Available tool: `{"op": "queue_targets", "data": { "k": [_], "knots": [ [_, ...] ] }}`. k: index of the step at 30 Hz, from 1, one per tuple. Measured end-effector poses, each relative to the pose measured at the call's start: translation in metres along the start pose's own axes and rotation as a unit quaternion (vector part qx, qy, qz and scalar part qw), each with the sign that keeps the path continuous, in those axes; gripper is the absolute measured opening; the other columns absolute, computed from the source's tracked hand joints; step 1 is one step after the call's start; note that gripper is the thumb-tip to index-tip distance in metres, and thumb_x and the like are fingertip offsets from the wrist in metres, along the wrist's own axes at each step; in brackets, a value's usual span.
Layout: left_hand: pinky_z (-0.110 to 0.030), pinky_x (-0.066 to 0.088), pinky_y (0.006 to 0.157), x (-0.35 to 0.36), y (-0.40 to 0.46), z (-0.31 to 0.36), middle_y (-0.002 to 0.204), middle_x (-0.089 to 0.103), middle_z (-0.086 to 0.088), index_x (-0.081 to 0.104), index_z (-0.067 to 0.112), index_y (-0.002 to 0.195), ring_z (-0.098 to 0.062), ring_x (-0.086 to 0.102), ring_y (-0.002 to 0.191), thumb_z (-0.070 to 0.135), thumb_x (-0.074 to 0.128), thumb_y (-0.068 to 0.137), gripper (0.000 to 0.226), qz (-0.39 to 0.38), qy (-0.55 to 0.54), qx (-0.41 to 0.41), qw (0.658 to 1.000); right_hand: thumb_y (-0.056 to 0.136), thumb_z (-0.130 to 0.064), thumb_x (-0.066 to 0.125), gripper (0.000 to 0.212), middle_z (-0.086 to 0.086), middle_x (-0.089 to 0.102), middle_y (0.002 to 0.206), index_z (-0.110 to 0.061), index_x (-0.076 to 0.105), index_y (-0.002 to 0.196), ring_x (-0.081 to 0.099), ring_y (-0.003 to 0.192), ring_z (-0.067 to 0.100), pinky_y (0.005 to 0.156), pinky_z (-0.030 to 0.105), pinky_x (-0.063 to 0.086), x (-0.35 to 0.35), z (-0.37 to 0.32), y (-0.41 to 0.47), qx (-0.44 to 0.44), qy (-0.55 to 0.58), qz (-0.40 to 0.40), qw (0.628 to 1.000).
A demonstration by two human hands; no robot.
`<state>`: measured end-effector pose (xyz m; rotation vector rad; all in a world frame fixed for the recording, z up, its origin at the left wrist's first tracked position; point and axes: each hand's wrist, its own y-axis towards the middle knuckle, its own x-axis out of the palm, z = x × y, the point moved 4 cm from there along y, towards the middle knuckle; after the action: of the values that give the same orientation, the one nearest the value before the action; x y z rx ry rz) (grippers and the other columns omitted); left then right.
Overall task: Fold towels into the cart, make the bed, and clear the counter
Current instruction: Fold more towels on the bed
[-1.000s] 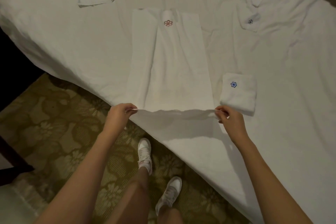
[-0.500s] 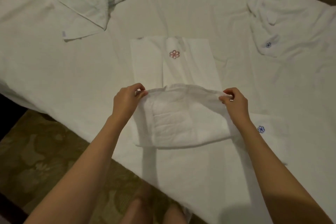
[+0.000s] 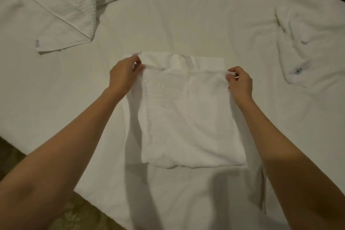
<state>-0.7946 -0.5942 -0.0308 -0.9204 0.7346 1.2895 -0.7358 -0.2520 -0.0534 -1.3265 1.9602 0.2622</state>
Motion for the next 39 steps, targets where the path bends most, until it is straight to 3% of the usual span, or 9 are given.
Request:
{"op": "queue_targets", "data": {
  "k": [3,6,12,18,23,27,32,35,39],
  "knots": [
    [-0.031,0.034,0.072,0.011,0.032,-0.003,0.11,0.063,-0.015,0.059,0.009,0.108,-0.032,0.056,0.101,0.03,0.051,0.097,0.025,0.007,-0.005,-0.008,1.0,0.09,-0.01,0.056,0.01,-0.004,0.054,0.076,-0.008,0.063,0.097,0.054,0.06,0.016,0.058,0.03,0.055,0.01,0.001,0.033,0.024,0.019,-0.001,1.0],
    [-0.029,0.032,0.072,0.022,0.058,-0.005,0.11,0.062,-0.014,0.058,0.008,0.107,-0.03,0.055,0.1,0.031,0.049,0.098,0.026,0.013,-0.014,-0.009,1.0,0.089,-0.009,0.056,0.005,-0.002,0.053,0.075,-0.012,0.06,0.088,0.052,0.06,0.013,0.042,0.011,0.044,0.016,0.005,0.056,0.053,0.05,0.007,0.997],
    [-0.03,0.033,0.077,0.047,0.084,-0.02,0.106,0.059,-0.016,0.06,0.005,0.104,-0.031,0.053,0.098,0.03,0.051,0.097,0.028,-0.009,-0.016,-0.019,1.0,0.086,-0.013,0.06,0.006,-0.002,0.061,0.082,-0.018,0.062,0.083,0.053,0.068,0.005,0.054,0.002,0.04,0.029,0.011,0.083,0.071,0.062,-0.019,0.995],
    [-0.038,0.029,0.101,0.039,0.085,-0.059,0.132,0.046,-0.013,0.063,0.018,0.114,-0.031,0.04,0.125,0.046,0.051,0.092,0.037,0.017,-0.022,-0.117,0.993,0.085,-0.025,0.06,0.015,-0.011,0.061,0.075,-0.031,0.059,0.072,0.055,0.07,0.007,0.065,0.019,0.047,0.041,0.015,0.093,0.073,0.081,-0.04,0.993],
    [-0.028,0.04,0.088,0.031,0.07,-0.085,0.119,0.059,-0.015,0.059,0.011,0.116,-0.028,0.055,0.108,0.037,0.058,0.091,0.036,0.004,-0.119,-0.169,0.978,0.082,-0.028,0.065,0.008,-0.005,0.061,0.079,-0.032,0.062,0.075,0.055,0.075,0.012,0.068,0.027,0.049,0.04,0.019,0.095,0.081,0.111,-0.068,0.988],
    [-0.025,0.037,0.078,0.031,0.06,-0.082,0.108,0.057,-0.006,0.057,0.011,0.113,-0.017,0.049,0.092,0.031,0.061,0.089,0.032,0.001,-0.161,-0.18,0.971,0.09,-0.02,0.061,0.002,-0.007,0.053,0.074,-0.022,0.059,0.09,0.05,0.064,0.006,0.051,0.01,0.043,0.038,0.014,0.092,0.078,0.101,-0.108,0.986],
    [-0.023,0.042,0.07,0.026,0.049,-0.06,0.103,0.051,0.001,0.046,0.021,0.104,-0.012,0.048,0.086,0.016,0.058,0.088,0.021,0.009,-0.263,-0.143,0.954,0.091,-0.012,0.055,0.007,-0.008,0.053,0.078,-0.017,0.057,0.096,0.047,0.066,0.002,0.05,0.003,0.039,0.032,0.006,0.08,0.06,0.089,-0.094,0.99],
    [-0.016,0.042,0.067,0.023,0.041,-0.053,0.09,0.054,0.008,0.05,0.021,0.101,0.001,0.049,0.077,0.01,0.055,0.08,0.024,0.006,-0.29,-0.126,0.949,0.092,-0.014,0.057,0.009,-0.005,0.056,0.081,-0.016,0.059,0.1,0.05,0.066,0.002,0.052,0.004,0.04,0.028,0.002,0.071,0.07,0.11,-0.103,0.986],
    [-0.009,0.042,0.056,0.024,0.029,-0.065,0.07,0.059,0.01,0.064,0.019,0.082,0.001,0.052,0.065,0.002,0.062,0.084,0.018,0.0,-0.348,-0.193,0.917,0.091,-0.013,0.061,0.006,-0.003,0.058,0.078,-0.01,0.062,0.096,0.054,0.062,0.001,0.049,0.006,0.041,0.024,0.002,0.057,0.11,0.133,-0.13,0.976]
  ]
}}
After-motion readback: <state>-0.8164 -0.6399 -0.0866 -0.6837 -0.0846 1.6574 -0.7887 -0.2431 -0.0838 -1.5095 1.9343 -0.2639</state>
